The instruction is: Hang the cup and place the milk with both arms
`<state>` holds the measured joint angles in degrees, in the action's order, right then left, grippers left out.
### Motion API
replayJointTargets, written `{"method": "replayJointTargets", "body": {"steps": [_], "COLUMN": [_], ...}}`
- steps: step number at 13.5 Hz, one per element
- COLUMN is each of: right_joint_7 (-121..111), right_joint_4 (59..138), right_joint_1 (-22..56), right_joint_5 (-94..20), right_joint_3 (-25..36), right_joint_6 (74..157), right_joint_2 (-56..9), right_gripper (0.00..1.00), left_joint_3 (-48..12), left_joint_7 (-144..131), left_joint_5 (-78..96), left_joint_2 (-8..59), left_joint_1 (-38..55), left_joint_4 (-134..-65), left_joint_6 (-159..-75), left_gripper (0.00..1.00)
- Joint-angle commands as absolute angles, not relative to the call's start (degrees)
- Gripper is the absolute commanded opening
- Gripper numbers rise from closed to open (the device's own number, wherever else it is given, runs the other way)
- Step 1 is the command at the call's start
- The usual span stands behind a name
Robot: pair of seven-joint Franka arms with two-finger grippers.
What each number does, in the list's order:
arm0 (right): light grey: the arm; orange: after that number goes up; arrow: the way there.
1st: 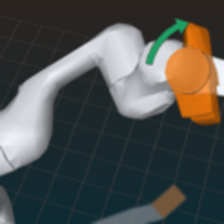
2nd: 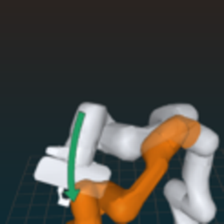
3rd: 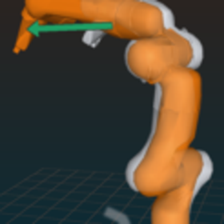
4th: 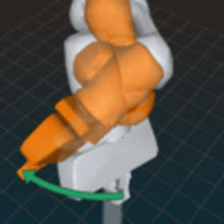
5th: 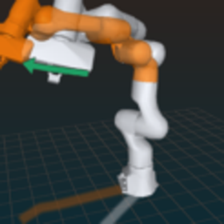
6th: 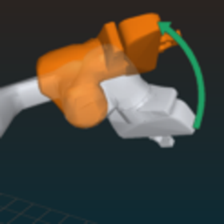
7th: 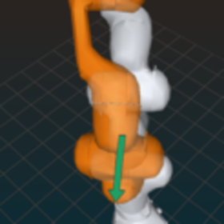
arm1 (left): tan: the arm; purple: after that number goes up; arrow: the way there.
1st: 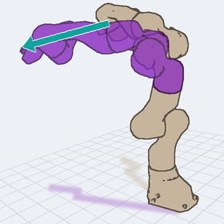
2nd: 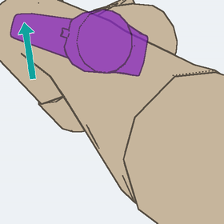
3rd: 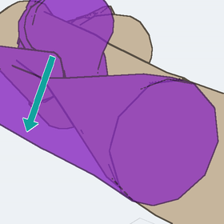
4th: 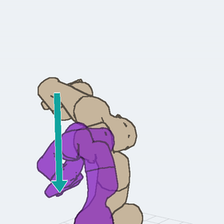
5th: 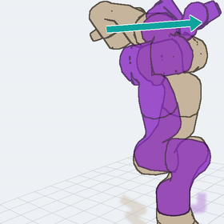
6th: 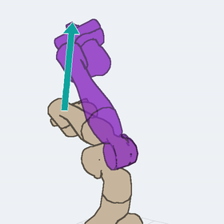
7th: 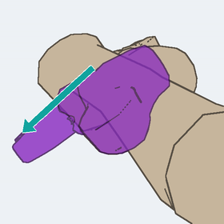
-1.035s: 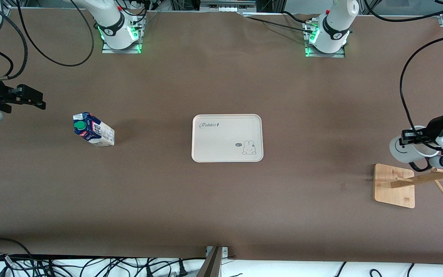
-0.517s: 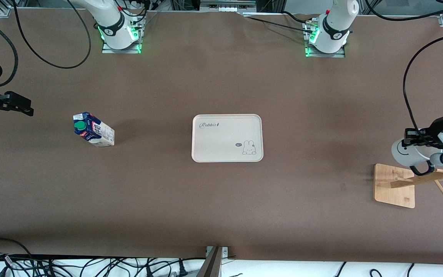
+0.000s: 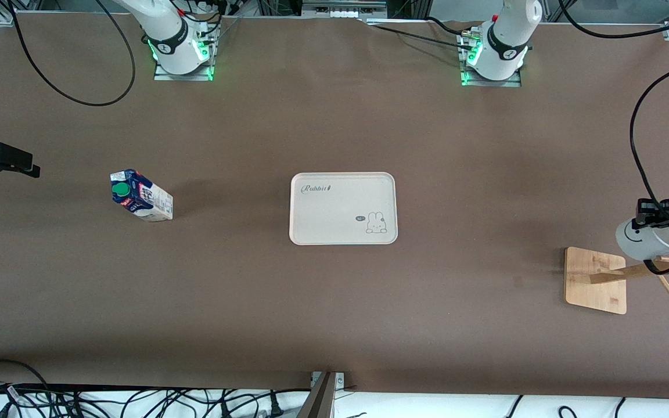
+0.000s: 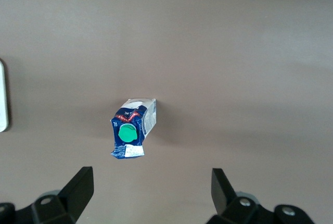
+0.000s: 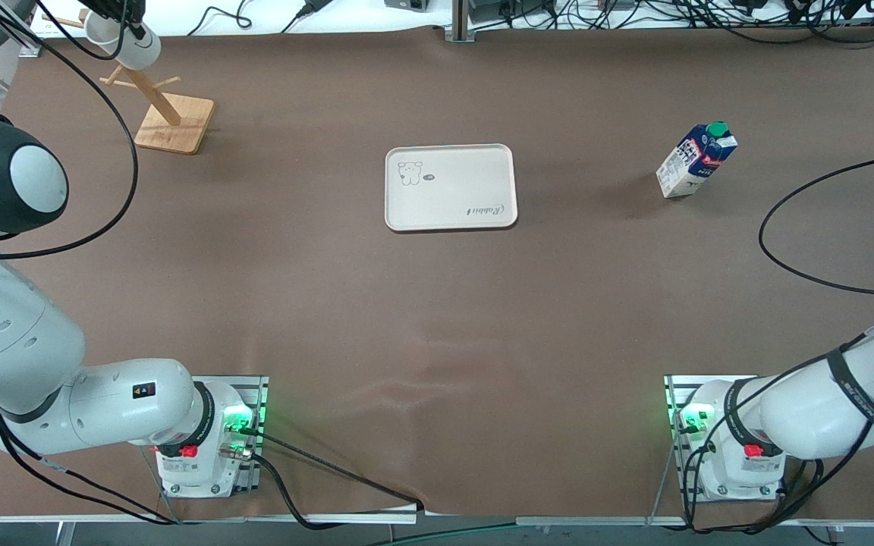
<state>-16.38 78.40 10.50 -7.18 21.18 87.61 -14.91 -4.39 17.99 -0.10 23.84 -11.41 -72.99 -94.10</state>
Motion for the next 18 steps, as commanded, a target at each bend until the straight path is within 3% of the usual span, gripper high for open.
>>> {"method": "replayJointTargets", "body": {"steps": [1, 2, 3, 4, 13, 18], "right_joint_7": [-16.7, -16.53, -16.0, -13.56, -4.13, -4.48], "right_joint_4": [77.34, 77.26, 77.26, 77.26, 77.52, 77.43], "right_joint_1": [1.86, 1.67, 1.84, 1.67, 0.19, -0.27], "right_joint_5": [-3.8, -1.87, 0.59, 2.79, 2.9, 3.16], "right_joint_3": [11.27, 10.55, 9.76, 8.02, 3.69, 3.69], "right_joint_6": [87.53, 87.8, 87.72, 87.63, 88.24, 84.22], "right_joint_2": [-13.54, -13.45, -13.27, -12.92, -11.95, -10.99], "right_gripper": [1.0, 1.0, 1.0, 1.0, 1.0, 1.0], "left_joint_3": [-4.57, -4.57, -4.48, -4.48, -5.63, -6.33], "left_joint_7": [19.25, 19.34, 19.25, 18.03, 10.28, 8.0], "left_joint_5": [-1.32, -1.41, -1.41, -0.97, -1.49, -3.16], "left_joint_2": [24.7, 24.7, 24.7, 24.61, 19.61, 16.45], "left_joint_1": [-12.04, -12.04, -12.04, -12.13, -5.02, -0.97], "left_joint_4": [-71.37, -71.37, -71.45, -71.63, -71.8, -75.49], "left_joint_6": [-94.75, -94.57, -94.48, -94.48, -84.38, -85.77], "left_gripper": [0.0, 0.11, 0.84, 1.0, 1.0, 1.0]}}
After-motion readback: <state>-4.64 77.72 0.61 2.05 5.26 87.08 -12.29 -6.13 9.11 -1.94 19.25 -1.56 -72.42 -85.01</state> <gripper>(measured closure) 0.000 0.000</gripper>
